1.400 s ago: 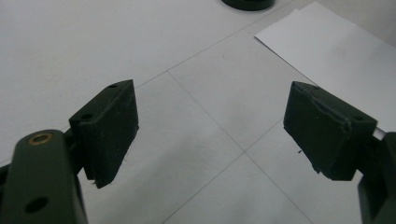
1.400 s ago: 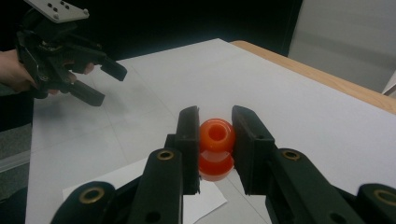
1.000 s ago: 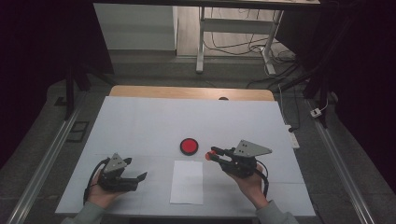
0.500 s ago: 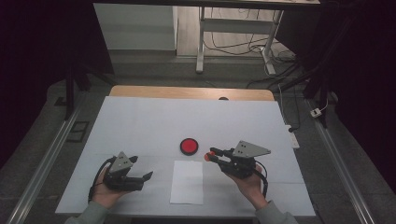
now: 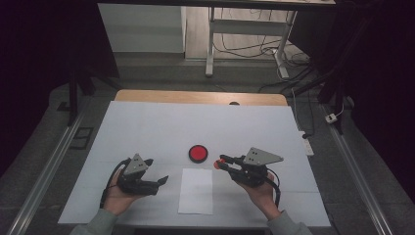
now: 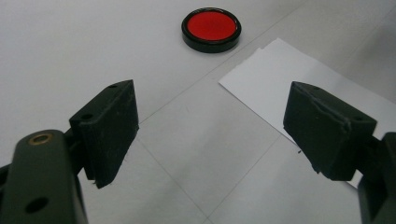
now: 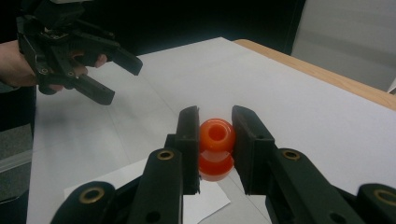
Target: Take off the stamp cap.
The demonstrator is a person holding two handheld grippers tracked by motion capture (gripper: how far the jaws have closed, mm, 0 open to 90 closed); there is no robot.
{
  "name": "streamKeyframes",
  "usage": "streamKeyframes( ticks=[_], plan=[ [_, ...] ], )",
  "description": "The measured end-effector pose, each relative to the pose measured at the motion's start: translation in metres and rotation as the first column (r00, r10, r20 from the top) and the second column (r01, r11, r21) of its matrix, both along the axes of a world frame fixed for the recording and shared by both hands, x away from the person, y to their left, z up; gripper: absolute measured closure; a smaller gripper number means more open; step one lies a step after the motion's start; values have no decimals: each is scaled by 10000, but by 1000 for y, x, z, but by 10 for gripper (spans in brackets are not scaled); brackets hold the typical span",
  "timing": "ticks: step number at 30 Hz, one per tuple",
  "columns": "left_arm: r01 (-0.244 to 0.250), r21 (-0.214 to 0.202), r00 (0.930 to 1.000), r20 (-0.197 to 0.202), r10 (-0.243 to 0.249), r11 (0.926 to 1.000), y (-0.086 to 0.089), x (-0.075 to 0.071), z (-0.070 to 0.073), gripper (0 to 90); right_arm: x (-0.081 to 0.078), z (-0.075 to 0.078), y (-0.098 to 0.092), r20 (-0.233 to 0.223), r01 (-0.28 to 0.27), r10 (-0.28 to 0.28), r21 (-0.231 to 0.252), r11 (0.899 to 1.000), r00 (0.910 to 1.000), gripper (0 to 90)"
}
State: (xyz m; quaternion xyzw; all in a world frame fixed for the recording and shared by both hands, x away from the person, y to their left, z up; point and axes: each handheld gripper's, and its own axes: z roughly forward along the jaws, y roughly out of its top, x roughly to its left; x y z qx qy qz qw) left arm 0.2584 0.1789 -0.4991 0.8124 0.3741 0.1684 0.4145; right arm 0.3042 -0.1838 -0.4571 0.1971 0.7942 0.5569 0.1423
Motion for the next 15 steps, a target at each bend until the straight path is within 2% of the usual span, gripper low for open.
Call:
streamKeyframes(
  ticks=[15],
  plan=[
    [459, 307, 9989, -35, -458, 9985, -15, 3, 0, 190, 0, -2, 1, 1, 19, -19, -65, 10000, 10000, 719]
  ],
)
